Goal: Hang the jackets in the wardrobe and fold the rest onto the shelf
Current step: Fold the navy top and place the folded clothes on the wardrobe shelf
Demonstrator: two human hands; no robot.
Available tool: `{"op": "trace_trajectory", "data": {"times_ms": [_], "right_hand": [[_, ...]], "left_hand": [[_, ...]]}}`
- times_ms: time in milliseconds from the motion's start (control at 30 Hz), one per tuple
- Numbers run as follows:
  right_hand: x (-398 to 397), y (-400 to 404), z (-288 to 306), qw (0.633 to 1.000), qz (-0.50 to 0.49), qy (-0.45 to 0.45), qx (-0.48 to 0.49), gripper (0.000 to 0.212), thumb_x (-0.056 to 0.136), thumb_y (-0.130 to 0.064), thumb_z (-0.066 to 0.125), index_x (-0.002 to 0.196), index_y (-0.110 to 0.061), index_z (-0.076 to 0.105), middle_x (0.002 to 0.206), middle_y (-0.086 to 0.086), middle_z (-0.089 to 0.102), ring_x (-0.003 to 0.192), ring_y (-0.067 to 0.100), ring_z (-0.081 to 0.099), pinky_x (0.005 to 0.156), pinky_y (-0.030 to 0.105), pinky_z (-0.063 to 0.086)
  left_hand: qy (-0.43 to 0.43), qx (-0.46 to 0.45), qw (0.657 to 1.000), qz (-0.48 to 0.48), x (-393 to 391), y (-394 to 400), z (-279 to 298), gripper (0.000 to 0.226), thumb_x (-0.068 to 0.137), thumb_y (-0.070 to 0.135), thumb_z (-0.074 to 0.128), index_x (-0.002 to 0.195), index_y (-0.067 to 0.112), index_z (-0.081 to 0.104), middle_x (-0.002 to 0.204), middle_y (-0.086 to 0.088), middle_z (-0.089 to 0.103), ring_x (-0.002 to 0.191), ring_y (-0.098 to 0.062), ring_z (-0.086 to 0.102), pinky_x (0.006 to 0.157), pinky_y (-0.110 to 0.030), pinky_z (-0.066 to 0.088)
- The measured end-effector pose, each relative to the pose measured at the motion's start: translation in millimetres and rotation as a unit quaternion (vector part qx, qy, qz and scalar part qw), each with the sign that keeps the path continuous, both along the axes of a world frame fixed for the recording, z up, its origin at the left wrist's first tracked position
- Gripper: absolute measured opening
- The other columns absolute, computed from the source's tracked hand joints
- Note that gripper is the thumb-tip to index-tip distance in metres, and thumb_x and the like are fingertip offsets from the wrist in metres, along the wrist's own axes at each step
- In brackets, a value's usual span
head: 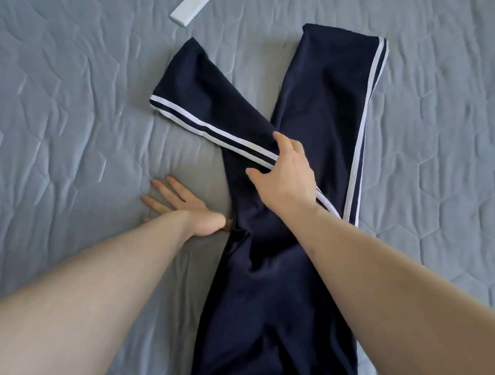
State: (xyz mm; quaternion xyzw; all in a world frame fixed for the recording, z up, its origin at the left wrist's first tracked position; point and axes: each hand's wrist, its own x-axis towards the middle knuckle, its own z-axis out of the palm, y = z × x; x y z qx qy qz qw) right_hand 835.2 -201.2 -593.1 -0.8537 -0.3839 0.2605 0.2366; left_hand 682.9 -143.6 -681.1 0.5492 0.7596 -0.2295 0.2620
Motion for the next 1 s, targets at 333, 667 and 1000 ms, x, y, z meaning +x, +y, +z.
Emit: {"op": "trace_trajectory", "data": {"times_ms": [333, 667, 1000], "right_hand": [[61, 30, 9, 0.952, -0.254, 0.043, 0.165, 0.04, 0.094, -0.042, 0.05, 0.061, -0.021, 0.045, 0.053, -0.012, 0.049, 0.055, 0.007, 0.044, 0.059, 0.033, 0.033], [129, -5, 0, 0.976, -0.175, -0.116, 0.061, 0.062, 0.08, -0.017, 0.06, 0.139, -0.027, 0.046, 0.14, 0.0, 0.046, 0.109, 0.027, 0.054, 0.086, 0.037, 0.042], [111, 65, 28, 0.983, -0.123, 0.011, 0.132, 0.019, 0.091, -0.019, 0.054, 0.079, -0.026, 0.067, 0.07, -0.018, 0.062, 0.081, 0.0, 0.056, 0.085, 0.026, 0.04]], "left_hand": [[-0.043, -0.015, 0.997, 0.063, 6, 7, -3, 0.143, 0.079, 0.058, 0.066, 0.129, 0.008, -0.058, 0.145, -0.018, -0.058, 0.143, -0.052, -0.037, 0.12, -0.07, -0.004], [-0.028, -0.125, 0.991, 0.032, 3, 14, 25, 0.167, 0.03, 0.047, 0.076, 0.098, 0.008, -0.071, 0.12, -0.018, -0.073, 0.118, -0.054, -0.059, 0.114, -0.073, -0.006], [-0.044, -0.14, 0.989, 0.034, 7, 13, 35, 0.168, 0.039, 0.043, 0.081, 0.118, 0.009, -0.063, 0.13, -0.021, -0.068, 0.141, -0.055, -0.038, 0.116, -0.072, -0.008]]}}
